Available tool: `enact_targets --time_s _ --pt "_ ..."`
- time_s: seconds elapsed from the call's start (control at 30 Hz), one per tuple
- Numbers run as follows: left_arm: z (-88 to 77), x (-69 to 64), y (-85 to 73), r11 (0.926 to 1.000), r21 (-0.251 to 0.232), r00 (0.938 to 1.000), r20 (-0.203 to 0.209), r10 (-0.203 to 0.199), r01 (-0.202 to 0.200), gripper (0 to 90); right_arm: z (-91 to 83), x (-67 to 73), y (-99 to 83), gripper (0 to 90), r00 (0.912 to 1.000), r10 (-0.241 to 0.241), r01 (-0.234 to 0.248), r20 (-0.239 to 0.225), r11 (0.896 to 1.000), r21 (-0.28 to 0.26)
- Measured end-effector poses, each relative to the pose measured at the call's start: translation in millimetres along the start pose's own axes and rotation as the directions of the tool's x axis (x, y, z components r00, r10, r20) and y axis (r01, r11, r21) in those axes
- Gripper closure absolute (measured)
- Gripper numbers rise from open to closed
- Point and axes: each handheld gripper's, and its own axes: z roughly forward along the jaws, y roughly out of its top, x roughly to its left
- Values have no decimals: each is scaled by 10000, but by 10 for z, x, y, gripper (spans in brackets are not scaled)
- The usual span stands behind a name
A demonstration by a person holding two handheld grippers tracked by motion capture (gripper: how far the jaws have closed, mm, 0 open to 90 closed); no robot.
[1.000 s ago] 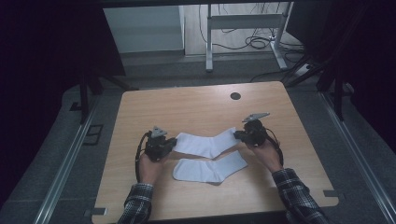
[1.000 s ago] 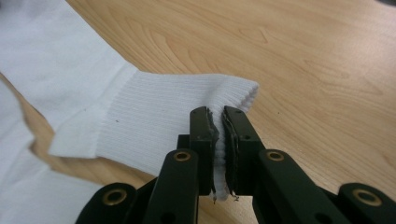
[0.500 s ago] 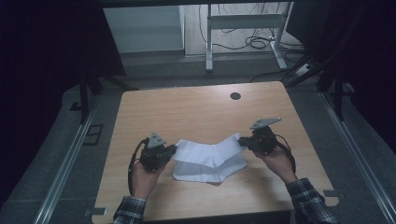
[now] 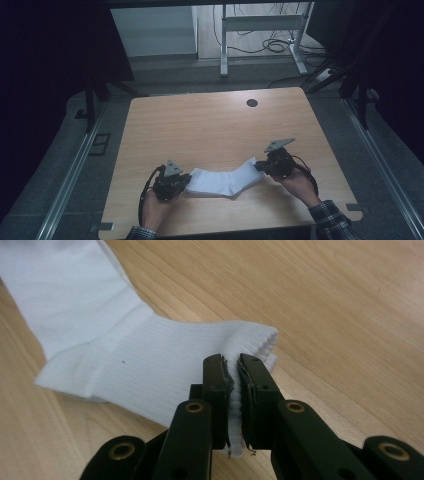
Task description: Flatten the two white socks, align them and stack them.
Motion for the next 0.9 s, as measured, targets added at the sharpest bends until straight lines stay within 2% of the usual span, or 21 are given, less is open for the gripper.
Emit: enact_targets --time_s 0.13,0.2,0.27,0.33,0.4,0.5,0.57,0.67,0.8,0.83,0.9 --pt "85 -6 -51 9996 251 9993 -344 142 -134 824 118 -23 -50 785 9997 -146 138 214 9993 340" --pt "116 -3 -65 9988 339 9969 -683 389 -366 767 168 -33 -78 739 9991 -259 242 322 9984 515" --pt "114 18 -65 9994 184 9939 -1063 299 -281 641 164 -48 -85 685 9991 -222 206 370 9989 426" --pt "77 45 -59 9999 -123 9950 -1000 20 -32 578 121 -45 -72 631 9980 -246 234 585 9995 221" --pt "53 61 -53 9994 -310 9945 -1027 -203 172 502 81 -45 -61 592 9979 -211 213 613 9998 -16" --pt "71 80 -62 9983 -354 9954 -820 -490 462 474 100 -43 -63 551 9980 -43 50 638 9999 -103" --pt "113 81 -74 9986 -199 9955 -801 -506 491 474 148 -42 -78 531 9982 -4 1 601 10000 39" --pt "176 89 -86 9992 13 9958 -821 -401 404 474 226 -17 -107 520 9981 -201 173 583 9987 476" --pt "247 115 -92 9991 163 9971 -671 -372 383 472 243 -14 -125 528 9984 -193 171 522 9990 412" --pt "252 126 -94 9990 118 9978 -514 -425 432 480 245 -17 -131 550 9989 -122 104 456 9992 395" --pt "252 147 -95 9986 117 9985 -235 -504 507 551 246 -35 -155 582 9997 10 -16 225 9997 252"
